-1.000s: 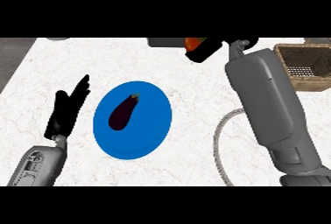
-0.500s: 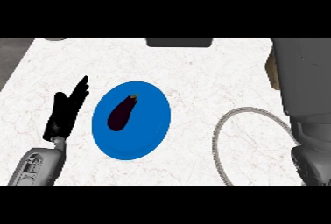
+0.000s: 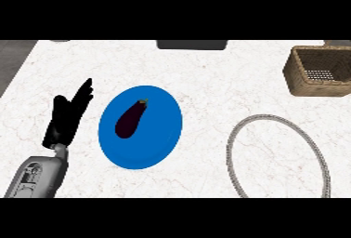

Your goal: Pick the tomato from the placemat and place it in the basket

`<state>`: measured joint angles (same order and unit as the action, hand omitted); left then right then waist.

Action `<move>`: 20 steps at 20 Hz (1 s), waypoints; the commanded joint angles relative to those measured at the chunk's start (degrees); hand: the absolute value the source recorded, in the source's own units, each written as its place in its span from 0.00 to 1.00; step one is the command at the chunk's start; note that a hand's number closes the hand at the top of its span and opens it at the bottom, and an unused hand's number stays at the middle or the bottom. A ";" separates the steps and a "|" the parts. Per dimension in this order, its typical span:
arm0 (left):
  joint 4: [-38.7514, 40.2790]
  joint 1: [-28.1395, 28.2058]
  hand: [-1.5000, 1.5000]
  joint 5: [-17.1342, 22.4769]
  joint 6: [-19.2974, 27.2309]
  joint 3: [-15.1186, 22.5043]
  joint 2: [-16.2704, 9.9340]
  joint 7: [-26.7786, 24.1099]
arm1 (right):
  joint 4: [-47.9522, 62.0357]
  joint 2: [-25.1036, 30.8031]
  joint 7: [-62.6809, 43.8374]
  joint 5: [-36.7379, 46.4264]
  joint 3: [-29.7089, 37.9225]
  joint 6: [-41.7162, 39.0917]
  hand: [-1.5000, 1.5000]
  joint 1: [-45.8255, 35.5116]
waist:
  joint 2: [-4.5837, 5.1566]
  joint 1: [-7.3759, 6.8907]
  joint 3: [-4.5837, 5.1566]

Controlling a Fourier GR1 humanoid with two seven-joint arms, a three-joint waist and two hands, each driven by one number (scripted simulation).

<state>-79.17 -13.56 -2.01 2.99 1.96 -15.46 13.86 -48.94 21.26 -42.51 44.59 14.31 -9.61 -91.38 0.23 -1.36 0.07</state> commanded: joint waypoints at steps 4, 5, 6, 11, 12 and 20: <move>-0.13 -0.72 0.50 -1.10 0.99 0.60 1.18 0.14 | 11.35 9.04 2.55 8.28 -6.14 -6.23 1.00 -2.92 | 0.52 -0.14 0.05; -0.33 -0.30 0.50 0.34 -0.91 -1.04 -0.88 -0.02 | 10.72 9.20 2.14 9.85 -7.98 -7.09 1.00 -2.08 | 0.22 0.16 0.04; -2.89 1.09 0.50 0.80 -1.16 -0.72 -0.84 1.23 | 12.47 10.61 2.86 10.98 -8.73 -7.93 1.00 -1.60 | 0.16 -0.45 0.01; 1.67 -1.39 0.50 -1.86 1.86 0.85 2.80 0.02 | 18.85 16.77 9.78 11.99 -7.80 -7.45 1.00 -0.08 | 0.60 0.19 -0.03; 1.33 -0.39 0.50 -1.34 0.00 0.21 0.92 -1.34 | 21.52 18.85 10.00 12.82 -7.80 -8.59 1.00 -1.53 | 0.76 -0.52 0.00; 0.20 1.28 0.50 -1.62 0.46 0.03 1.93 -1.77 | 24.90 26.45 24.38 12.82 -6.52 -5.09 1.00 5.97 | 0.32 0.08 -0.10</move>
<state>-78.49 -13.81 -3.42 3.35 1.60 -14.28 12.81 -25.89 43.89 -25.51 57.75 6.99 -15.84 -88.99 0.66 -1.41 0.02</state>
